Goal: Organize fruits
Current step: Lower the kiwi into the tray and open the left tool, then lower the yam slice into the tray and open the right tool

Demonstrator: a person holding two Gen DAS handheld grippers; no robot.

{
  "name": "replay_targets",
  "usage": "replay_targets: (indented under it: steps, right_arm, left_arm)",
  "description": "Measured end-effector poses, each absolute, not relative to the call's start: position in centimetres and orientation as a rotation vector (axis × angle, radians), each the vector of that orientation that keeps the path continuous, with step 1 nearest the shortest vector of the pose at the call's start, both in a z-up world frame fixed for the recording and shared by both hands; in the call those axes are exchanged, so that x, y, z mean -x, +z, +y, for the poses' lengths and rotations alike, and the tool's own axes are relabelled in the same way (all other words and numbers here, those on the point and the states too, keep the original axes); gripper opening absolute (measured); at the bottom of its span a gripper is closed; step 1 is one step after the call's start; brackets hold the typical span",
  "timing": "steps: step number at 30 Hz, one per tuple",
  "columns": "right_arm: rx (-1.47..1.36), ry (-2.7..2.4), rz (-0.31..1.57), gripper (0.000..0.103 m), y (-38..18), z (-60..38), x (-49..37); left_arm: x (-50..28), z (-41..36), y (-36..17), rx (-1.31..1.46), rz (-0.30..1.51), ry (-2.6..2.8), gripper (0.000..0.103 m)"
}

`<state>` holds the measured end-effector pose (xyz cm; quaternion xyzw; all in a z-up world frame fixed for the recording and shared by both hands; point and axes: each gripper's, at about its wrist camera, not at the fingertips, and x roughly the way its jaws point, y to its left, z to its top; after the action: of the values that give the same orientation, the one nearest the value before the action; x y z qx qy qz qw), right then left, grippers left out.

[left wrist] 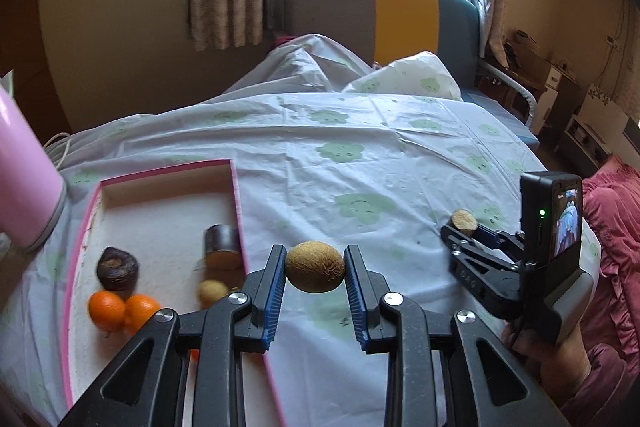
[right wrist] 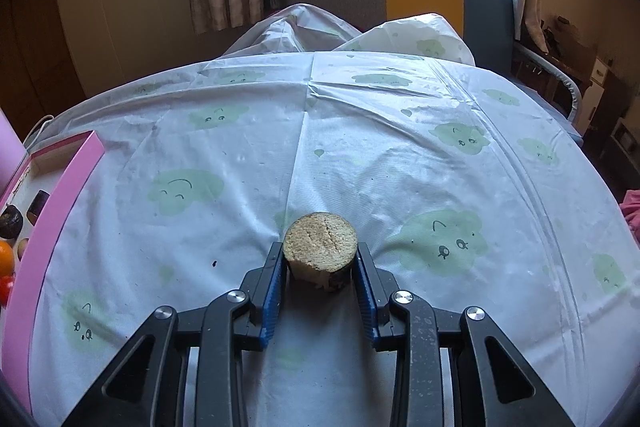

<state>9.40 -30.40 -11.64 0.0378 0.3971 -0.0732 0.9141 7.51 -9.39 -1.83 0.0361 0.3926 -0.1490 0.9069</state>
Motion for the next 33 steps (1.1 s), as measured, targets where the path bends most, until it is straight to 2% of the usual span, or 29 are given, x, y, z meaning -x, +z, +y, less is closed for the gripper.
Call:
replay_targets:
  steps: [16,21,23,25,29,33]
  right_arm:
    - [-0.011,-0.176,0.832,0.034,-11.6,-29.6,-9.6]
    - [0.007,-0.182,0.839,0.033,-11.5,-29.4,-9.7]
    - [0.014,-0.185,0.841,0.033,-11.5,-29.4,-9.7]
    - [0.013,-0.182,0.842,0.033,-11.4,-29.4,-9.7]
    - [-0.015,-0.127,0.822,0.033,-10.2,-28.5,-9.4]
    - [0.010,0.033,0.790,0.033,-8.2,-23.6,-9.5]
  left_arm:
    - [-7.7,2.6,-3.6,0.031,0.813,-0.043,0.030]
    - [-7.0,4.3,-3.7,0.053,0.806,-0.002,0.042]
    - [-6.6,4.7,-3.7,0.059,0.803,0.003,0.043]
    - [-6.2,5.0,-3.6,0.064,0.799,0.012,0.056]
    - [-5.2,5.6,-3.6,0.075,0.789,0.028,0.058]
    - [-4.7,6.1,-3.8,0.098,0.800,0.038,0.059]
